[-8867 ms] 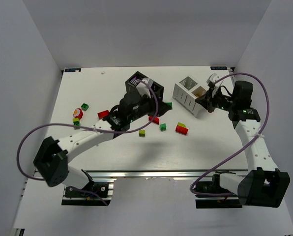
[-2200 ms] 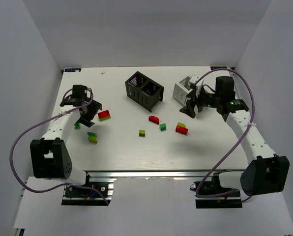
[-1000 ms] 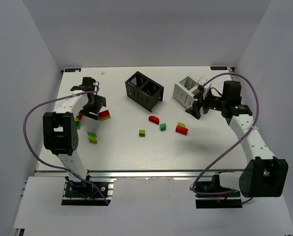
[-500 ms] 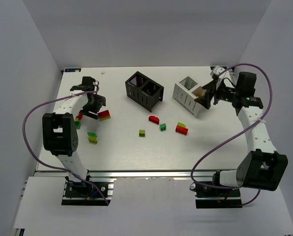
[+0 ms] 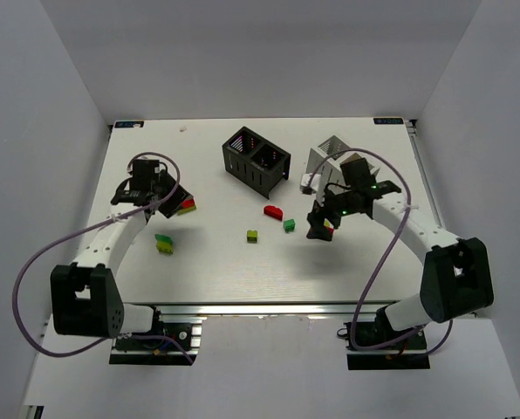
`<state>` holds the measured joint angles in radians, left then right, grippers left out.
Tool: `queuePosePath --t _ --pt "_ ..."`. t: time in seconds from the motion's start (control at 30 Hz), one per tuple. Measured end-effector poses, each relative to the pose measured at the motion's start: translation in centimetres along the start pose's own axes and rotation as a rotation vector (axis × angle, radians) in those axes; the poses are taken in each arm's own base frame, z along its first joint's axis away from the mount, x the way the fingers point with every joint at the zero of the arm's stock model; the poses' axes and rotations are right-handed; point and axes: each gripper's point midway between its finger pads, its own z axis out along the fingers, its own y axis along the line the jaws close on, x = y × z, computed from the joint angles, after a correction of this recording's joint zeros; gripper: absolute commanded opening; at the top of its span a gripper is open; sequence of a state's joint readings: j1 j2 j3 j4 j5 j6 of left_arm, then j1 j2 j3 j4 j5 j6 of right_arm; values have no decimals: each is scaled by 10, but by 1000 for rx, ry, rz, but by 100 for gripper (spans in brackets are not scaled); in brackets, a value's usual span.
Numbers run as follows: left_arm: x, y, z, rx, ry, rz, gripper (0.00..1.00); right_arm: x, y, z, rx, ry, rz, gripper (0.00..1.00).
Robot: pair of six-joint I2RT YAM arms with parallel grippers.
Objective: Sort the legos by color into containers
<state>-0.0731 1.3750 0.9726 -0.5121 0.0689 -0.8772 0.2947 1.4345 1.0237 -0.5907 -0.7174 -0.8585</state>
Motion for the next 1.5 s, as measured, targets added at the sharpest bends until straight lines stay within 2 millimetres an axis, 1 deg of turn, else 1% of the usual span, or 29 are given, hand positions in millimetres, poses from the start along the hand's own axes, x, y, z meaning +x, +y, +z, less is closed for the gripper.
queuePosePath --t 0.07,0.1,0.13,0.23,0.3,0.43,0.57,0.63,0.8,0.93,1.03,1.13,1.2,1.23,1.3,1.33,1.37,1.43,1.5 --pt "0 -3 -8 36 -18 63 60 -1 3 17 21 48 29 89" --pt "-1 -3 -13 49 -30 84 66 -3 0 24 37 61 34 89" --pt "0 -2 -16 55 -36 107 68 -4 -2 31 51 75 37 89" --pt "5 7 -24 57 -48 146 70 -3 -10 47 82 105 20 90" --pt "11 16 -30 50 -52 154 70 -1 -15 54 78 116 -35 89" --pt "20 30 -36 37 -58 144 70 7 -21 67 12 130 -218 90" --pt "27 39 -40 24 -58 122 71 19 -21 78 -55 146 -334 88" --pt "28 41 -44 25 -66 114 71 21 -24 84 -78 148 -373 88" --pt "24 41 -54 32 -104 105 71 13 -40 94 -82 137 -429 86" --pt "21 41 -58 33 -122 101 71 8 -50 101 -83 133 -449 80" --pt "22 43 -58 27 -125 97 71 12 -52 107 -100 143 -450 75" --pt "24 47 -57 19 -124 95 71 20 -45 113 -136 164 -448 71" --pt "27 52 -55 9 -120 92 71 23 -38 117 -158 174 -453 64" --pt "28 53 -55 4 -118 90 71 23 -36 118 -165 177 -457 55" --pt "30 56 -54 -1 -115 87 71 24 -34 120 -175 180 -469 41" --pt "30 57 -54 -4 -113 87 71 24 -32 122 -181 183 -469 30" --pt "30 57 -54 -5 -113 87 71 25 -30 122 -186 187 -469 24" --pt "30 58 -54 -6 -115 87 71 26 -30 121 -190 196 -458 14" --pt "30 58 -54 -7 -119 87 71 28 -30 119 -191 208 -455 10"
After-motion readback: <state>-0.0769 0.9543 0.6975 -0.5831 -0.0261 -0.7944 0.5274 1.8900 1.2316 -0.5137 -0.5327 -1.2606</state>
